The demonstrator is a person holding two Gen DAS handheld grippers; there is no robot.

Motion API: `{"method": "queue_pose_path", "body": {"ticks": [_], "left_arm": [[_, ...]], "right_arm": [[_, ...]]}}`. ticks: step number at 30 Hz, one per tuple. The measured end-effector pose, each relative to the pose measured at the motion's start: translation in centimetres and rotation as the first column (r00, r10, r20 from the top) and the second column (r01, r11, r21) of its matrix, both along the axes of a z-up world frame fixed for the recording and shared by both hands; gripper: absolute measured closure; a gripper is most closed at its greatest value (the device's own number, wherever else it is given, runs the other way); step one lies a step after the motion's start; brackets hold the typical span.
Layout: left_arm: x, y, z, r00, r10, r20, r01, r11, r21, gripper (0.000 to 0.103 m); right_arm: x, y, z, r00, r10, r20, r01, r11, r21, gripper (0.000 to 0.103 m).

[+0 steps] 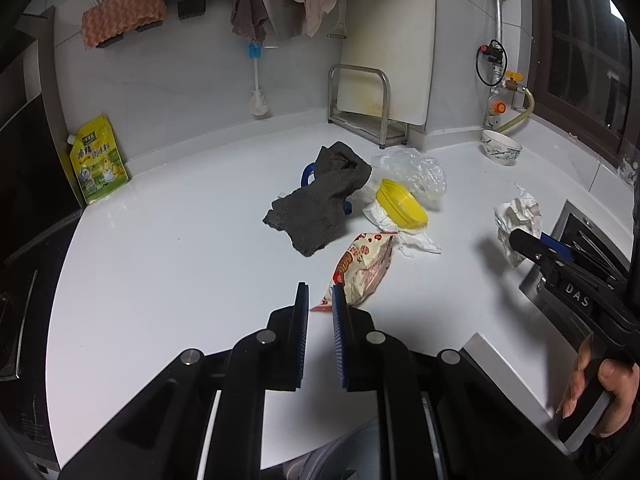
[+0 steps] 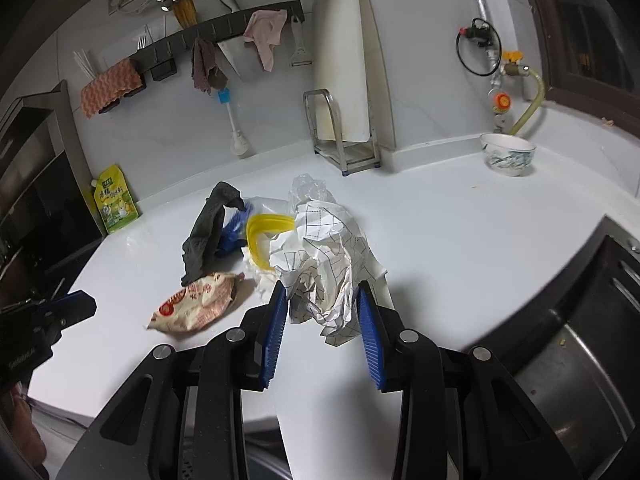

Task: Collect trash
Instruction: 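Grasp the red-printed snack wrapper with the left tool while the right tool holds the paper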

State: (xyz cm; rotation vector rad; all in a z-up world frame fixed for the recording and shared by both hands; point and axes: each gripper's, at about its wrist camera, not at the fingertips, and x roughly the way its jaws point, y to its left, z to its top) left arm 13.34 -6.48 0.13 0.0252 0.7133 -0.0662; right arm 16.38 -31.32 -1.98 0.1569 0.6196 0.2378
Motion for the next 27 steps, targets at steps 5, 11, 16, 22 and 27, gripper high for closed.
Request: {"method": "queue_pose_path", "body": {"ticks": [5, 11, 16, 22, 27], "left_arm": [[0.5, 0.0, -0.7, 1.000, -0.019, -0.019, 0.019, 1.000, -0.015, 0.090], [2.7, -1.1, -1.9, 0.995, -0.060, -0.074, 0.060, 0.998, -0.001, 0.059], [4.9, -2.0, -2.7, 0.996, -0.064, -0.064, 0.068, 0.996, 0.054, 0.033], [8.8, -2.7, -4.7, 0.987, -0.086, -0.134, 0.095, 0.994, 0.062, 0.033], [10.6, -3.3, -6.3, 0.980, -0.090, -0.177, 0.103, 0.993, 0.065, 0.033]], "right_arm": [[0.5, -1.3, 0.3, 1.000, -0.005, -0.018, 0.005, 1.000, 0.022, 0.069], [2.2, -1.7, 0.2, 1.000, 0.009, -0.018, -0.009, 0.999, 0.033, 0.069], [2.6, -2.2, -0.1, 0.999, 0.031, -0.013, -0.030, 0.996, 0.084, 0.069], [2.6, -2.7, -0.1, 0.999, 0.036, -0.008, -0.034, 0.991, 0.126, 0.069], [2.9, -2.6, -0.2, 0.999, 0.043, -0.017, -0.041, 0.990, 0.135, 0.069]]}}
